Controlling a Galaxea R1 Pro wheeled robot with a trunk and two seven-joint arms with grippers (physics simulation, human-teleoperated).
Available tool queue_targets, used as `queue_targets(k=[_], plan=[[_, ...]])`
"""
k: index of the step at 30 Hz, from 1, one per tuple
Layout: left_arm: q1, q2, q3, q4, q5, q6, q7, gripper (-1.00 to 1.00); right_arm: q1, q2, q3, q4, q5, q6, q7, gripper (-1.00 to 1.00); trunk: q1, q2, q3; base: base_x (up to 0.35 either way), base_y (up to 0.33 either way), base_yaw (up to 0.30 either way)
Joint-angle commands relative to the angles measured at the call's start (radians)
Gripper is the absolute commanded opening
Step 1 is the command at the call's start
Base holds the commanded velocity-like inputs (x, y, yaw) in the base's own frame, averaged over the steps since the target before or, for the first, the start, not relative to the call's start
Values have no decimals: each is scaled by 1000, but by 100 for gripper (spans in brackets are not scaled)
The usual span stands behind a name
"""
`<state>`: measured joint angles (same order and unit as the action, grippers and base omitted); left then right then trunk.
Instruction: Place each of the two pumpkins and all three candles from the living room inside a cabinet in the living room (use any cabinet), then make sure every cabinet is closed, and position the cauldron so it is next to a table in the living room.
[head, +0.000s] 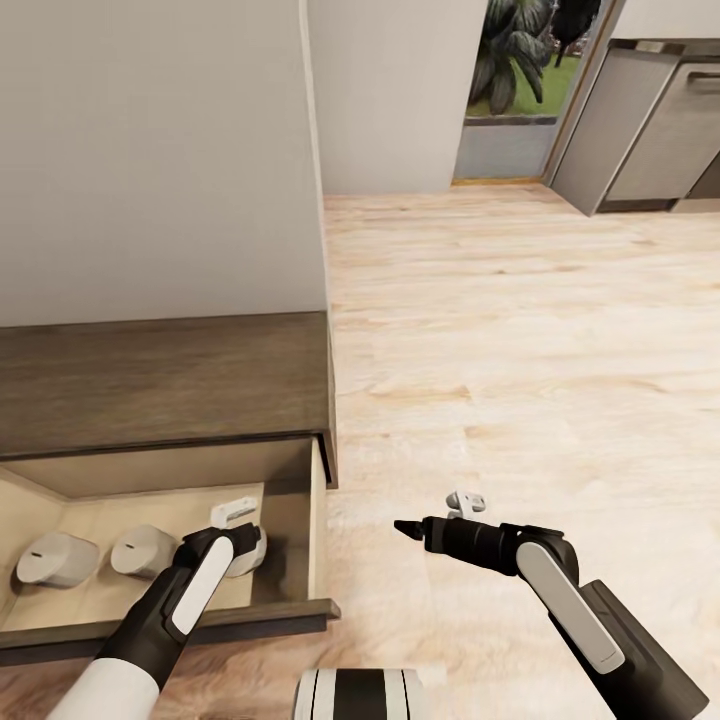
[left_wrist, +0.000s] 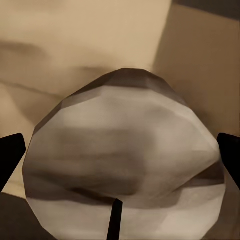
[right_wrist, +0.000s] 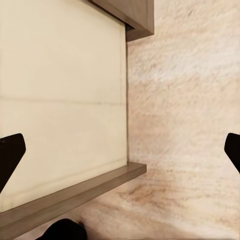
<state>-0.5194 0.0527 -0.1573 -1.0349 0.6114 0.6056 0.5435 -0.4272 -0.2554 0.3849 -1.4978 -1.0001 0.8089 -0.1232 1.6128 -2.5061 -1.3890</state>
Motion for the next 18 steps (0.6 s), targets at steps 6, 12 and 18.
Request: queue_targets(k=[6, 12, 18], plan=[[-1, 4, -4, -12, 10, 1, 10, -100, -1, -1, 2, -1, -11, 1, -10, 100, 1, -1, -9, 0, 0, 0], [0, 7, -1, -27, 10, 2, 14, -100, -1, -1, 2, -1, -11, 1, -10, 100, 1, -1, -9, 0, 0, 0], [1, 7, -1, -38, 11, 2, 12, -100, -1, -1, 2, -1, -12, 1, -10, 100, 3, -2, -28, 0, 0, 0]])
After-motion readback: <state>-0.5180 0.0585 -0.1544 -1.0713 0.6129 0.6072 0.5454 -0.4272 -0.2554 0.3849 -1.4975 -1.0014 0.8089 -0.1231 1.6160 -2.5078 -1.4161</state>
